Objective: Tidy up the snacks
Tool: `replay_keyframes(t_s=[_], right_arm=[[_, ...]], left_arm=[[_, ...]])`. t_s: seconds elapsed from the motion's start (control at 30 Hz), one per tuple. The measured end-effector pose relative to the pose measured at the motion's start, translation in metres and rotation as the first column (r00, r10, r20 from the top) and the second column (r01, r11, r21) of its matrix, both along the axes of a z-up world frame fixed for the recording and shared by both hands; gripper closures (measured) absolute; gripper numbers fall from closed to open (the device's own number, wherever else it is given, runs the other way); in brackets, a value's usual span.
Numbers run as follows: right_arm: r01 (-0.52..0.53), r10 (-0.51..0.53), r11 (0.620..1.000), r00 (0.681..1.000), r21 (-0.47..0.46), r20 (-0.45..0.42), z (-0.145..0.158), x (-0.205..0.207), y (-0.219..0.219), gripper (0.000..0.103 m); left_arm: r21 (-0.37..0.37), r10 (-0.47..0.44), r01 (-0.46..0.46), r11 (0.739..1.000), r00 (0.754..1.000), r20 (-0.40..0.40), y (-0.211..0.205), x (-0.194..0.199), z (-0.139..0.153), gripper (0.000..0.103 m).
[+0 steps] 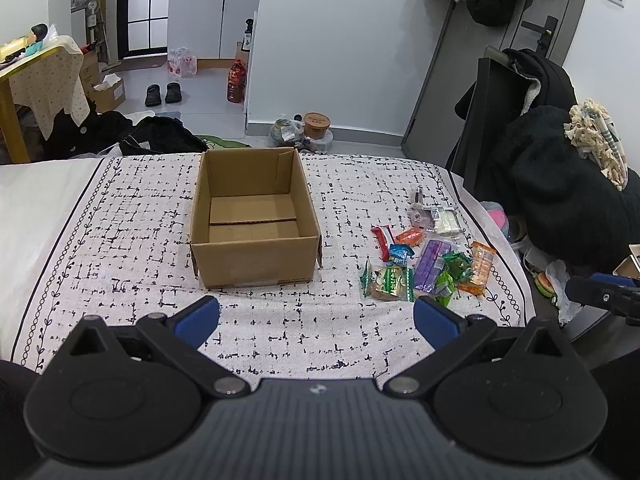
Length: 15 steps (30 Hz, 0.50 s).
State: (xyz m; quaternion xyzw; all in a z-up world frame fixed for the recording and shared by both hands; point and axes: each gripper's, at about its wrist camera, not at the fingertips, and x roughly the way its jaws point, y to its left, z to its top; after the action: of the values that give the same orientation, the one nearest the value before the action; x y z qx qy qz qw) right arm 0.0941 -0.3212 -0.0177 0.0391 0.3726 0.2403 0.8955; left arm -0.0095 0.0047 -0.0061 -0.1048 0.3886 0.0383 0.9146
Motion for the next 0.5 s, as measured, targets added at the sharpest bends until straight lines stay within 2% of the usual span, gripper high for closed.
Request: replay_keyframes(t_s=[0.5], right_arm=[[0.024, -0.024, 1.0, 1.0, 0.004, 0.001, -0.0038, 0.0039, -0.004, 0.0]], left_arm=[[0.005, -0.008, 0.008, 1.0, 1.0, -0.014, 0.0018, 0.0064, -0.0024, 0.0]])
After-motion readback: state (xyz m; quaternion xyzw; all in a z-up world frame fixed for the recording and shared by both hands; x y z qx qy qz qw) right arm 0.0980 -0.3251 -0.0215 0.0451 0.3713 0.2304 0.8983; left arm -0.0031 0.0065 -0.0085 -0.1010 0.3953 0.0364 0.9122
